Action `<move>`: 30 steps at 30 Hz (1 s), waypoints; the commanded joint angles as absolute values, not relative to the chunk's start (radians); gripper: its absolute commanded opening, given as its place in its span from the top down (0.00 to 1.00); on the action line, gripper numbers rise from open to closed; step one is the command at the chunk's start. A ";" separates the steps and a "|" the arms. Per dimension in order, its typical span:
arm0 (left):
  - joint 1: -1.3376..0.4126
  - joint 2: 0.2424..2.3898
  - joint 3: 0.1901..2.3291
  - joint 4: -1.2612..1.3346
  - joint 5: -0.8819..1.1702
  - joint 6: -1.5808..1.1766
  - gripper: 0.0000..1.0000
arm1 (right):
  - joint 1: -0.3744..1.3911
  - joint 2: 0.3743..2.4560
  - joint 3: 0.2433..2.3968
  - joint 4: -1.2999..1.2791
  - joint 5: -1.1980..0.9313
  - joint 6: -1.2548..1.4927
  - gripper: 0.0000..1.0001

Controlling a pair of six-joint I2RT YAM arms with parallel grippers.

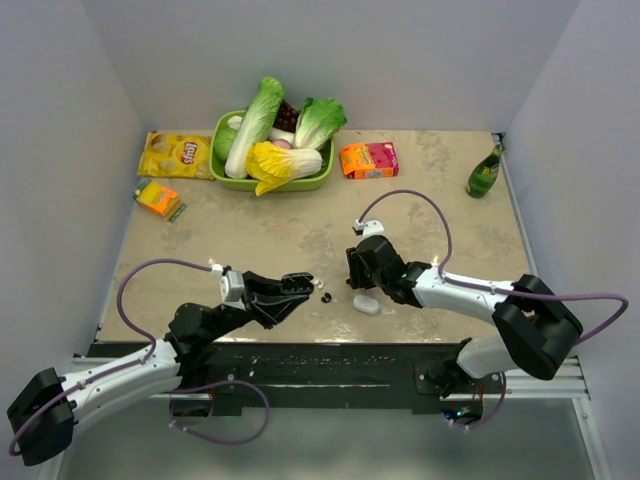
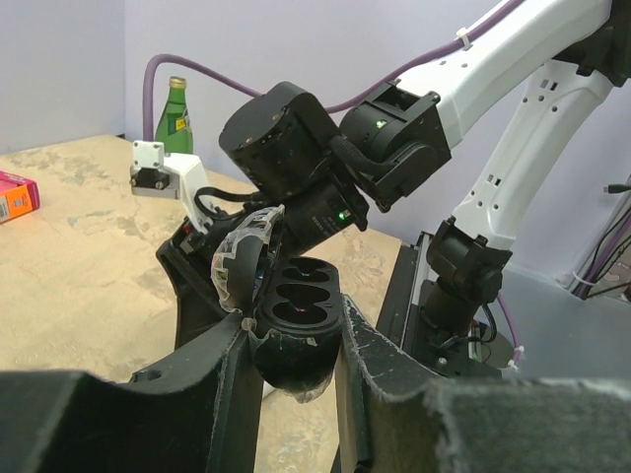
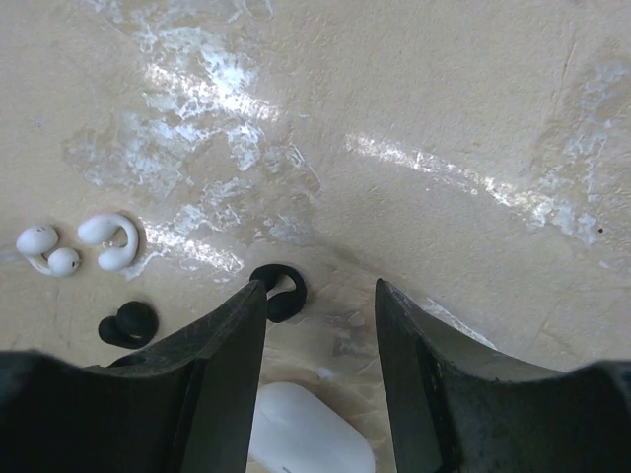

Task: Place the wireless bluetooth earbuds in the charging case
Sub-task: Pick up the earbud from the center of the board.

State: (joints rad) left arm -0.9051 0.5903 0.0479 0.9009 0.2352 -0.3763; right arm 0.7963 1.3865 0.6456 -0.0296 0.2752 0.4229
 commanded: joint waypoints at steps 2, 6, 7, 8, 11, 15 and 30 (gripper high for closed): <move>-0.902 0.612 -0.130 0.980 0.256 -0.390 1.00 | 0.784 1.425 0.652 0.023 0.232 0.425 0.51; -0.902 0.617 -0.133 0.988 0.258 -0.390 1.00 | 0.779 1.443 0.658 0.023 0.216 0.420 0.53; -0.902 0.617 -0.133 0.988 0.258 -0.390 1.00 | 0.778 1.448 0.660 0.023 0.212 0.419 0.54; -0.902 0.617 -0.133 0.986 0.256 -0.390 1.00 | 0.779 1.450 0.660 0.023 0.210 0.416 0.54; -0.902 0.618 -0.135 0.989 0.255 -0.390 1.00 | 0.778 1.456 0.661 0.021 0.201 0.413 0.54; -0.902 0.624 -0.138 0.996 0.256 -0.391 1.00 | 0.779 1.471 0.670 0.014 0.193 0.410 0.55; -0.902 0.621 -0.143 1.008 0.268 -0.397 1.00 | 0.772 1.387 0.676 0.005 0.230 0.423 0.45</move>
State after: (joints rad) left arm -0.9051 0.6235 0.0479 0.9279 0.2546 -0.3836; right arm 0.7841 1.4281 0.6502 -0.0071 0.1955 0.4198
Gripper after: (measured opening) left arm 0.344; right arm 0.547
